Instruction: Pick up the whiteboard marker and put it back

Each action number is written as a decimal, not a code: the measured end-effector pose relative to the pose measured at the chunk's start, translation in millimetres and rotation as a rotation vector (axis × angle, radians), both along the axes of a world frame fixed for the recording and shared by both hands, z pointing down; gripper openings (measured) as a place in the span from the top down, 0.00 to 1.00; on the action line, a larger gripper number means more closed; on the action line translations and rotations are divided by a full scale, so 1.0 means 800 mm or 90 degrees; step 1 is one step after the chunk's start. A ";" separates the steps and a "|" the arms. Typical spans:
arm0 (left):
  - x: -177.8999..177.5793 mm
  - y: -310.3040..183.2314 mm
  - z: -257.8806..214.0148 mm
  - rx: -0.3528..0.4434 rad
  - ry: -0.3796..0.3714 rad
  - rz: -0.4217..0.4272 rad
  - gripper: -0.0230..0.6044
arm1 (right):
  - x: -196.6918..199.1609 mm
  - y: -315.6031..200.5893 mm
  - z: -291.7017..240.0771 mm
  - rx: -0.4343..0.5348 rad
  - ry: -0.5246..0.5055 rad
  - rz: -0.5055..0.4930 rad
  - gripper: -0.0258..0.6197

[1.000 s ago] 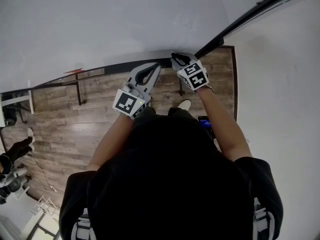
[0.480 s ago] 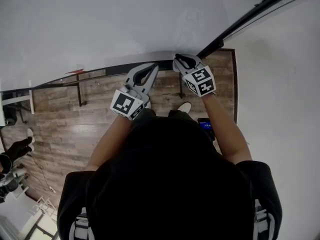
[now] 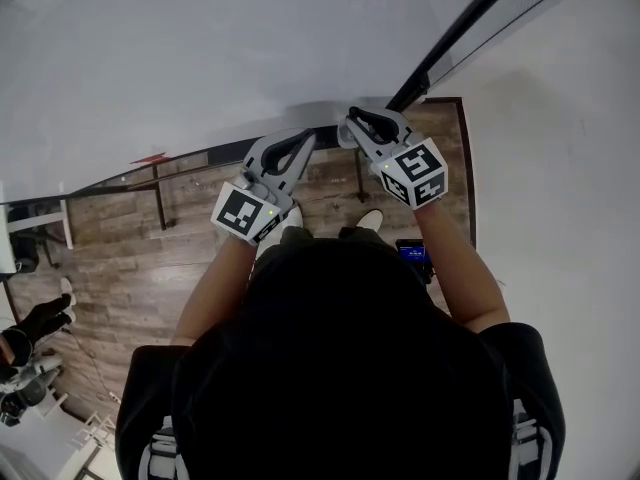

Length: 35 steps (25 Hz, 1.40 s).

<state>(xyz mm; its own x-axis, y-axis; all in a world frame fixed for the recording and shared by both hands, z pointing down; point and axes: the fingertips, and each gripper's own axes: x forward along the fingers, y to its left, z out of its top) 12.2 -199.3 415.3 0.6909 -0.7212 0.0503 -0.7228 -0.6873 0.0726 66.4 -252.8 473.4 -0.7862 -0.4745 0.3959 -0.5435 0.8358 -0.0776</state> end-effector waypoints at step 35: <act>0.046 0.019 -0.087 0.054 -0.006 0.068 0.96 | 0.050 0.085 -0.158 0.104 -0.091 -0.008 0.86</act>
<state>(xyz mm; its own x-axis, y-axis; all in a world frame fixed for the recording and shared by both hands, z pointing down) 49.0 -184.0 345.8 0.7634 -0.6459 -0.0010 -0.6459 -0.7634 0.0056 106.3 -184.9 346.8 -0.8347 -0.5137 0.1983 -0.5268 0.8499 -0.0157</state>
